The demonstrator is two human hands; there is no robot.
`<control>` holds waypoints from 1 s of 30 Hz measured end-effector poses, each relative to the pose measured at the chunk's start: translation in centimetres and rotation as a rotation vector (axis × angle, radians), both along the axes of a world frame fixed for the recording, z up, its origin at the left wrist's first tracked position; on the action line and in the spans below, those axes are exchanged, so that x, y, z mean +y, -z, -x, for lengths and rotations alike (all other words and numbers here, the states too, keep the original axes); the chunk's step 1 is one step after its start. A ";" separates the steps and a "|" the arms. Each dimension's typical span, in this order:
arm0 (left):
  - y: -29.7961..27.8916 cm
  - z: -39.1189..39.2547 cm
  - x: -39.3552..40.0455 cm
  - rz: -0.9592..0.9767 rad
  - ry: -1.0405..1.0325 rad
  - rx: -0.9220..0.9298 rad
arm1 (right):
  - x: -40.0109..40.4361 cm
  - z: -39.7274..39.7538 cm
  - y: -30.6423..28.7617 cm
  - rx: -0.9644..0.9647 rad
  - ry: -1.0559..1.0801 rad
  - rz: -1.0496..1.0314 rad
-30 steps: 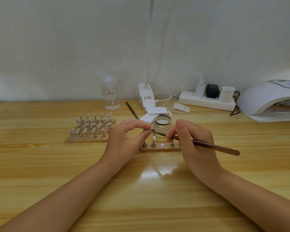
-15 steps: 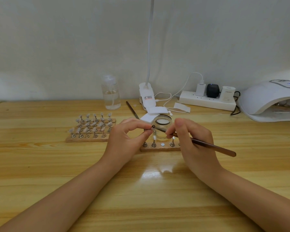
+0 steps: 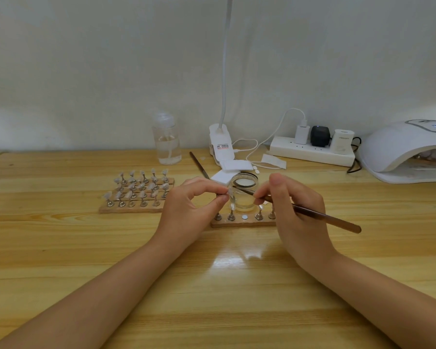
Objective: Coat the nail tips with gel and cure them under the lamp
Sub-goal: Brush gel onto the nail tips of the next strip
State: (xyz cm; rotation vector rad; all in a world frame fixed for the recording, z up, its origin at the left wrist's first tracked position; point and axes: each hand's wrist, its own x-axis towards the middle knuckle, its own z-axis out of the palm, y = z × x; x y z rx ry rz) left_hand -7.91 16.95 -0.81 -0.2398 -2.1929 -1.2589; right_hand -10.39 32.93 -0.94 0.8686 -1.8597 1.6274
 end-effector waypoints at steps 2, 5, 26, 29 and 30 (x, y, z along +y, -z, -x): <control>0.0 0.0 0.0 -0.001 -0.001 0.006 | -0.1 0.0 0.0 -0.014 -0.009 -0.015; 0.1 0.1 0.0 0.005 -0.007 0.007 | -0.2 0.0 -0.1 0.004 -0.027 -0.049; 0.1 0.2 0.0 -0.003 -0.004 0.009 | -0.2 -0.2 -0.1 -0.051 0.010 -0.014; 0.1 0.1 0.0 -0.001 -0.007 0.008 | -0.3 -0.3 -0.1 -0.043 -0.015 -0.010; 0.1 0.1 0.0 -0.002 -0.006 0.007 | -0.3 -0.4 -0.2 -0.042 -0.021 -0.009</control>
